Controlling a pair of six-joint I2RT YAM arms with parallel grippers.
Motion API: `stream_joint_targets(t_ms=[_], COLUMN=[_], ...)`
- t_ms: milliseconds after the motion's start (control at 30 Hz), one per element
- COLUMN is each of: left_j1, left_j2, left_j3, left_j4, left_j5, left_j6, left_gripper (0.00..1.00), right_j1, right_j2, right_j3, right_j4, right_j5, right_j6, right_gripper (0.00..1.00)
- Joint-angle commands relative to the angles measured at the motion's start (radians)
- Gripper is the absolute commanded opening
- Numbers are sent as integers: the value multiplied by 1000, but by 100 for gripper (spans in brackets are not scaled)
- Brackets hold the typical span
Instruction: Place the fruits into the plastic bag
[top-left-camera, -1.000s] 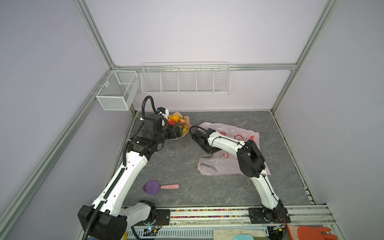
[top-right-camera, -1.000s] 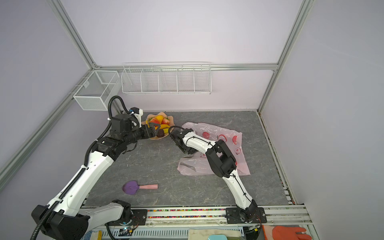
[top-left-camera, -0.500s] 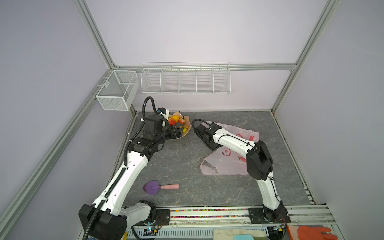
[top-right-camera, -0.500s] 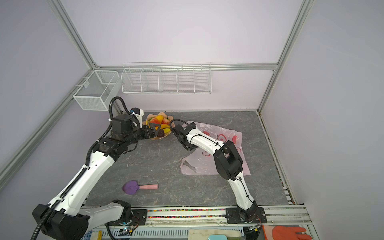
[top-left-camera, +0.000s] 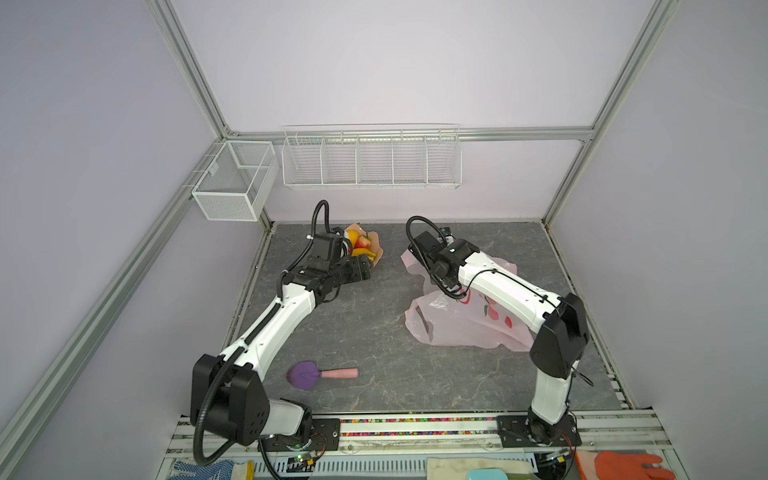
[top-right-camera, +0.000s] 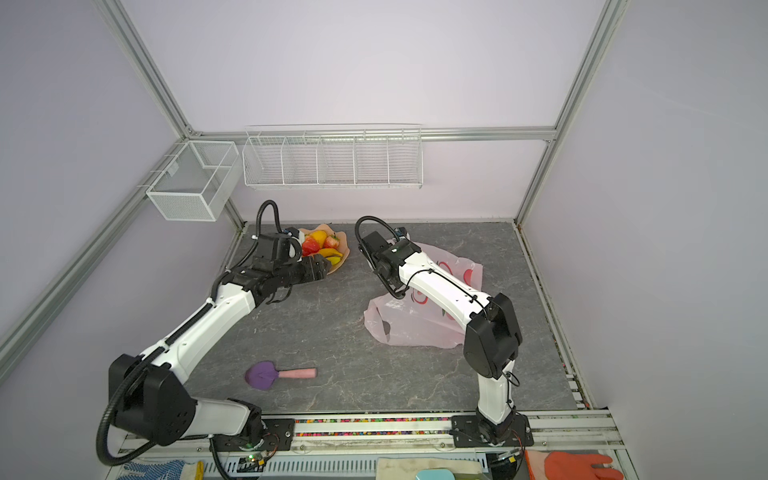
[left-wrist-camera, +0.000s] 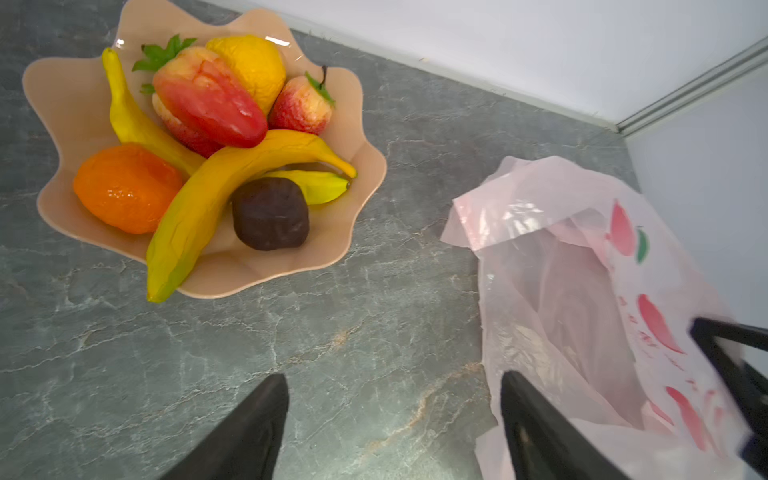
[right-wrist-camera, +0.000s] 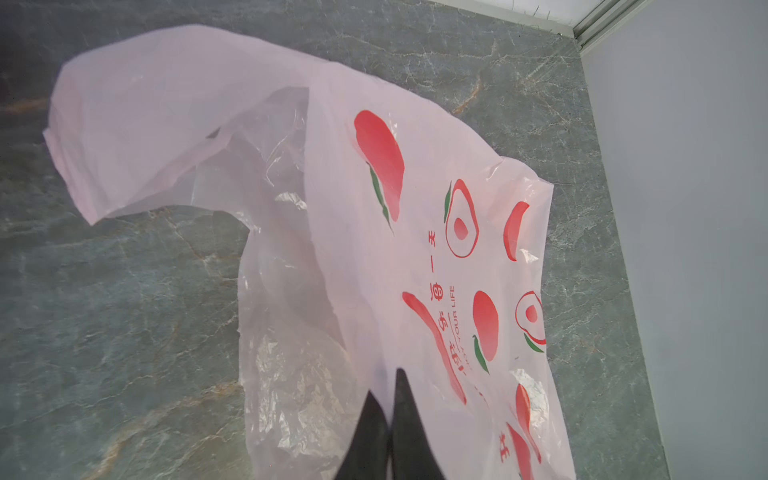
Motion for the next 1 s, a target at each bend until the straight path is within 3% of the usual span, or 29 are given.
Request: stream_joint_targets(t_ms=[0,167,400,600,700,967], left_j1=[13,18,29,81,110,181], left_j2=[71,226,443,571,615,685], left_j3=[96,271,537,697,754,804], left_j4=[-62,-218,-442,-558,-566,-445], left_j5=[-52,-157,-256,-249,-248,-99], left_j6=[36,56,228,308,284,123], left_gripper=[81,81,81,81,81,81], right_j1=[-6,-15,-23,-33,-37,-45], right_j2=[-33,-41,-48,-53,-52,-41], right_j3=[-42,-53,-58,-67,-67,-56], right_j4=[62,73,122,140,147,169], right_j5=[-32,-60,-92,-115,-122,-150], right_j6=[26,23,2,-7,-13,-32], right_gripper=[6,6,6,6,6,6])
